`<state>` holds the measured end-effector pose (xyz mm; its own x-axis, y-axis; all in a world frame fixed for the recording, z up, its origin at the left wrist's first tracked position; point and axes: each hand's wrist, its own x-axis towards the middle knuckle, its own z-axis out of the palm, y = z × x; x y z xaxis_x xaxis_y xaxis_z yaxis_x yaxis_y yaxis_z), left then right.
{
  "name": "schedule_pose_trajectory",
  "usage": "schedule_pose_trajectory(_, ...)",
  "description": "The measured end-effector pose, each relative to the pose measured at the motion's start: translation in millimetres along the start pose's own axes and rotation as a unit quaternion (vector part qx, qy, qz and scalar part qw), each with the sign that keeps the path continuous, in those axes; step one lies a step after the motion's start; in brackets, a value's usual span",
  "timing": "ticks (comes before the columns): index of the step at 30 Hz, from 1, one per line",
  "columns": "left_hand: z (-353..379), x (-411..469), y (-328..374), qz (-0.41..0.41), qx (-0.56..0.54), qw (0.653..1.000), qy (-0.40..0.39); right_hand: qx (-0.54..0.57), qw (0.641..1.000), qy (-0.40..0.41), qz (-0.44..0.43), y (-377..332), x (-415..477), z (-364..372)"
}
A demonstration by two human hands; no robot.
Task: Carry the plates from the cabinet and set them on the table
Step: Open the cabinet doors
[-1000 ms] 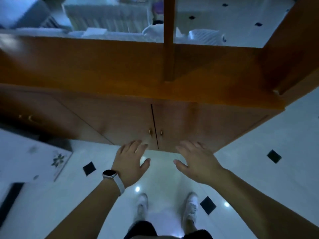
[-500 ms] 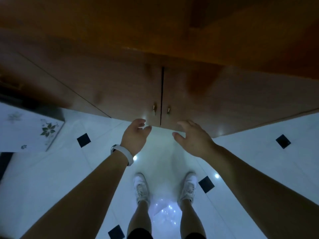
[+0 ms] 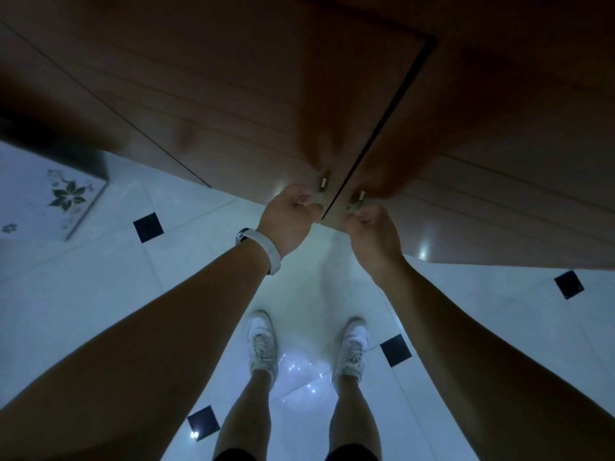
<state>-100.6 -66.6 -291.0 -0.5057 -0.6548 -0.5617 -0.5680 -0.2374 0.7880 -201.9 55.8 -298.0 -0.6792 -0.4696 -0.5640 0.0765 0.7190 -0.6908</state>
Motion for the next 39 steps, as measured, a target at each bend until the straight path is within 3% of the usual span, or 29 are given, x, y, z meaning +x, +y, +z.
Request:
schedule_pose_trajectory(3,6.2,4.3,0.8,0.012,0.003,1.0,-0.014,0.038,0.998,0.043,0.01,-0.1,1.5,-0.3)
schedule_pose_trajectory(7,9.9,10.3,4.5,0.046,0.001,0.999,-0.007,0.056,0.998,0.043,-0.003,-3.1,4.1,3.1)
schedule_pose_trajectory(12,16.0,15.3,0.2,0.045,0.003,0.997,-0.057,0.074,0.994,0.075,-0.001,-3.2,5.2,8.9)
schedule_pose_trajectory(19,15.2,7.3,-20.4,0.055,0.055,0.996,-0.036,0.112,0.989,0.099,0.004,2.9,-4.3,17.7)
schedule_pose_trajectory(32,-13.7,-34.6,-64.0,0.071,0.09,0.991,-0.065,0.069,0.993,0.097,0.006,30.1,-54.6,27.5)
schedule_pose_trajectory(39,-31.9,-61.7,-94.2,0.083,0.1,0.991,-0.045,0.075,0.988,0.135,-0.014,50.7,-82.2,42.7)
